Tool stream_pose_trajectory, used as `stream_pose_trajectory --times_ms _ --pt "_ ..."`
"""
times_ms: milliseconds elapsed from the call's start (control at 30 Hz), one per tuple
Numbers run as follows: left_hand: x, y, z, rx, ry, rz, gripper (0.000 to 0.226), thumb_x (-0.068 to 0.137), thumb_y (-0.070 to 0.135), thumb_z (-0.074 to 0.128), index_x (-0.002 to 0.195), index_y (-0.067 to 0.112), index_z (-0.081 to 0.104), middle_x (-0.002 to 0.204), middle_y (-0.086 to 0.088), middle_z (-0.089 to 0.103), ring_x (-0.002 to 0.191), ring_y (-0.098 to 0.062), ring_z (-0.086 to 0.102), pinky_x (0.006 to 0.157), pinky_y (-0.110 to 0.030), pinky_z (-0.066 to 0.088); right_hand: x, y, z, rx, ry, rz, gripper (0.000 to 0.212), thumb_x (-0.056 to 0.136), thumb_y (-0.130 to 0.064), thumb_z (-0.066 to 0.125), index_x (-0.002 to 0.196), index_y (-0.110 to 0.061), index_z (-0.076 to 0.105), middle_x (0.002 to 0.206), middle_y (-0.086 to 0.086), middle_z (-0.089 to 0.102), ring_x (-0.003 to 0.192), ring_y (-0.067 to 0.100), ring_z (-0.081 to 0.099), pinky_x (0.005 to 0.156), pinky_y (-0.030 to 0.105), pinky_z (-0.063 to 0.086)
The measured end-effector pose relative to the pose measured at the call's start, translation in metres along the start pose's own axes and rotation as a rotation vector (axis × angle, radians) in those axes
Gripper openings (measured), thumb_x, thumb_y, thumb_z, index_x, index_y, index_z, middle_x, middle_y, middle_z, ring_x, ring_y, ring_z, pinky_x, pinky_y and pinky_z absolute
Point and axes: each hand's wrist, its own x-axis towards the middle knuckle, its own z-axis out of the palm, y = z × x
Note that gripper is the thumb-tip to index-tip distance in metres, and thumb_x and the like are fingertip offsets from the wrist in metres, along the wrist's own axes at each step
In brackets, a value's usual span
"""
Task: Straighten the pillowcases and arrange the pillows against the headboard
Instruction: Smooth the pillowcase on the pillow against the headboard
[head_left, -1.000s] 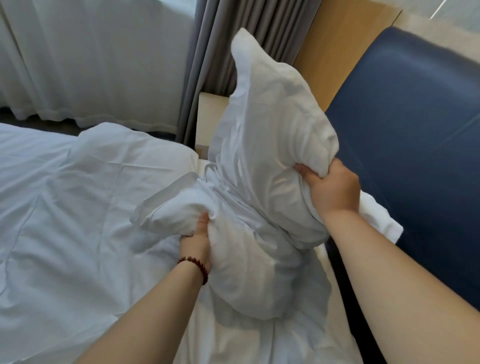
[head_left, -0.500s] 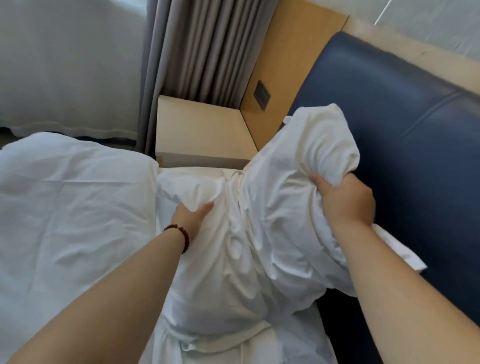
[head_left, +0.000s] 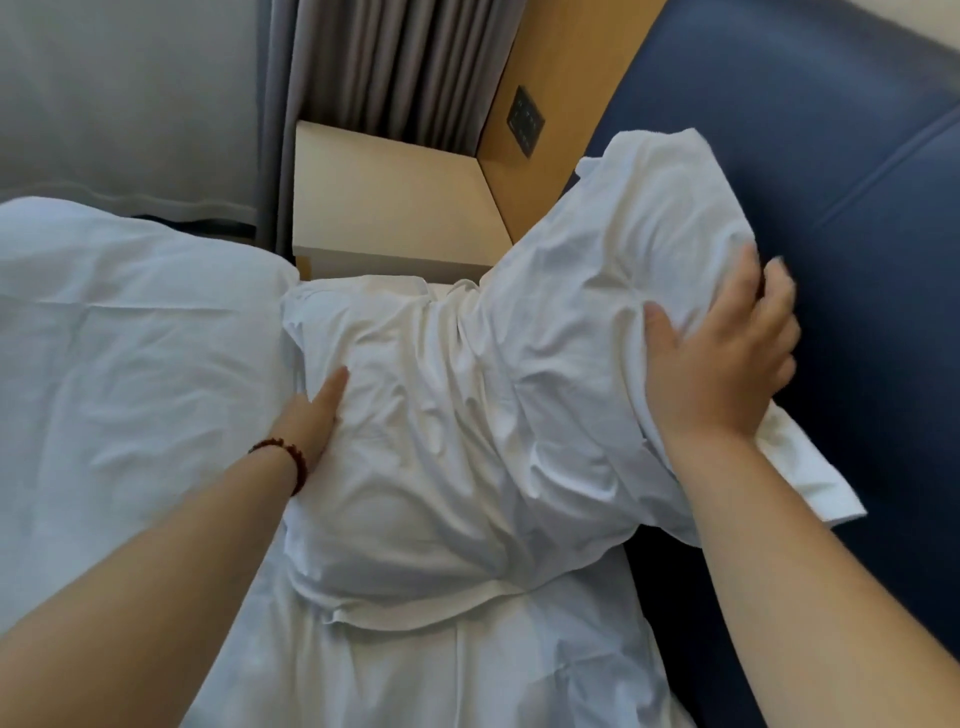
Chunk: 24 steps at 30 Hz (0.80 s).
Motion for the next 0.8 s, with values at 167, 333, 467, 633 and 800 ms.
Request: stream_pose_trajectory --times_ms 167,333,467,633,800 --pt "-0.040 -0.057 -0.003 -0.040 -0.016 -0.150 0.104 0.072 0.086 0.047 0.145 0.013 0.043 0.145 -0.013 0.048 0.129 -0.035 0.047 0.109 -0.045 0.035 -0.093 -0.018 0.011 -0.198 -0.301 -0.422 0.069 0.091 -0.070 0.033 0.152 -0.039 0.023 0.164 0.009 0.001 0.149 0.041 -0.002 0.113 0.063 -0.009" --pt "-0.060 -0.051 0.008 -0.033 0.173 -0.091 0.087 0.079 0.069 0.061 0.131 -0.001 0.052 0.130 -0.019 0.057 0.116 -0.037 0.053 0.096 -0.041 0.040 -0.102 0.026 0.039 -0.466 -0.393 -0.455 0.072 0.087 -0.074 0.026 0.152 -0.045 0.013 0.162 0.002 -0.019 0.147 0.036 -0.018 0.113 0.061 -0.017" --pt "-0.061 -0.060 -0.010 -0.050 0.182 -0.129 0.091 0.078 0.071 0.060 0.138 0.003 0.048 0.136 -0.016 0.053 0.119 -0.037 0.052 0.095 -0.043 0.041 -0.092 0.042 0.039 -0.494 -0.411 -0.448 0.073 0.088 -0.075 0.027 0.152 -0.046 0.008 0.162 0.000 -0.019 0.148 0.034 -0.017 0.113 0.061 -0.017" --pt "-0.066 -0.093 -0.046 -0.133 0.053 -0.276 0.082 0.071 0.077 0.062 0.114 0.008 0.065 0.103 -0.010 0.068 0.088 -0.030 0.064 0.083 -0.040 0.053 -0.127 0.014 0.040 -0.350 -0.480 -0.344 0.077 0.088 -0.068 0.039 0.154 -0.034 0.019 0.162 0.008 -0.017 0.145 0.044 -0.019 0.114 0.063 -0.010" --pt "-0.071 -0.091 -0.062 -0.566 0.046 -0.127 0.011 0.095 0.017 0.063 0.088 0.008 0.062 0.070 -0.006 0.053 0.056 -0.013 0.050 0.053 -0.023 0.048 -0.186 -0.040 0.054 -0.079 -0.654 -0.448 0.072 0.087 -0.069 0.031 0.151 -0.037 0.025 0.164 0.008 -0.006 0.147 0.040 -0.016 0.113 0.062 -0.014"
